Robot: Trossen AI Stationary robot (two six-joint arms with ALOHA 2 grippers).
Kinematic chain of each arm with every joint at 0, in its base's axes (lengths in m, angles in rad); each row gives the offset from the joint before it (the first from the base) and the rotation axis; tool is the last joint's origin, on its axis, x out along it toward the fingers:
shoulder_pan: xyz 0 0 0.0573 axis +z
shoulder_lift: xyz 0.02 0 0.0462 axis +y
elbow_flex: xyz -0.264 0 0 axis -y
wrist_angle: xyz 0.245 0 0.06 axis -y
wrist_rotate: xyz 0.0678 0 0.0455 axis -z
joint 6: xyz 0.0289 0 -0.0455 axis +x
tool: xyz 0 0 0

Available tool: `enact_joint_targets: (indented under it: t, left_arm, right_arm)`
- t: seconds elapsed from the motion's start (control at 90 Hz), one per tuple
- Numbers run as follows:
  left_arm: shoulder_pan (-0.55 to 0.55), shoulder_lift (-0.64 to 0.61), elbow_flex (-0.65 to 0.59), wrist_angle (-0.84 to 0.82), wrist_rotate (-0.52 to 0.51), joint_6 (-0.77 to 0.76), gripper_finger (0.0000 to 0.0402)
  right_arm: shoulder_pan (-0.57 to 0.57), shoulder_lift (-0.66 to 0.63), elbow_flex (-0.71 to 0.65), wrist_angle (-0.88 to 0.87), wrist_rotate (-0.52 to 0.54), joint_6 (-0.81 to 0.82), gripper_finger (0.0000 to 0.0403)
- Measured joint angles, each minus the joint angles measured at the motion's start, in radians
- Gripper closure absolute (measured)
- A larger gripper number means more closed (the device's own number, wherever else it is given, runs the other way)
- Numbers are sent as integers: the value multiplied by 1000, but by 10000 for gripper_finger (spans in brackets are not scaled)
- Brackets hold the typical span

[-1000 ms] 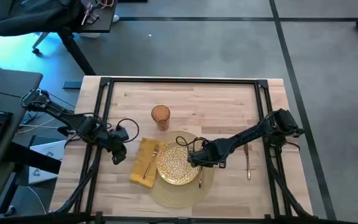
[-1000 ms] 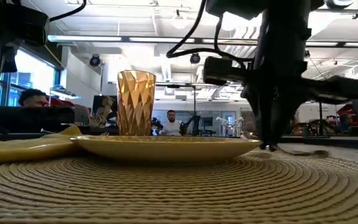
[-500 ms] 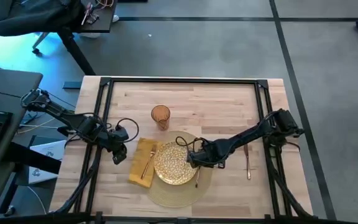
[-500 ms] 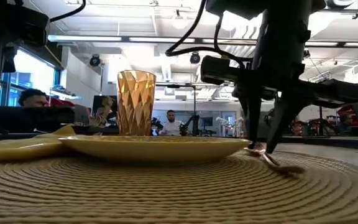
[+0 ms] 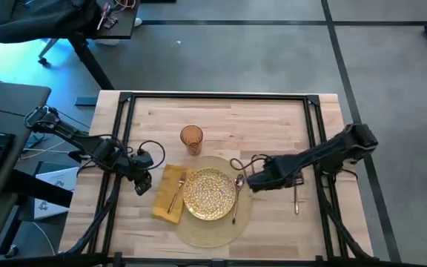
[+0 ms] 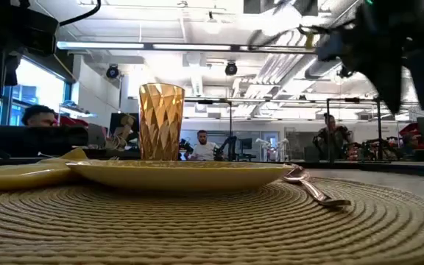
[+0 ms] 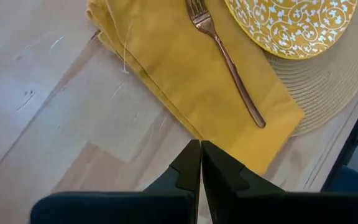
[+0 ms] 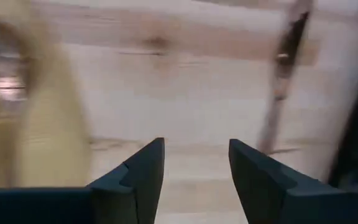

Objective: Set table place
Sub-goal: Put the brown table knife on the yellow tablemat to the right of the brown spoon

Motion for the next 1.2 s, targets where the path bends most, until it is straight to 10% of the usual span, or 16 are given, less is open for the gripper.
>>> enact_joint_targets:
  t: [0.511, 0.822, 1.2]
  left_arm:
    - [0, 0, 0, 2, -3, -74, 402]
    - [0, 0, 0, 4, 1, -130, 402]
    - [0, 0, 0, 70, 44, -173, 402]
  right_arm:
    - [1, -269, -475, 292, -61, 132, 238]
    - [267, -262, -461, 313, 260, 433, 238]
    - [530, -40, -311, 169, 305, 480, 238]
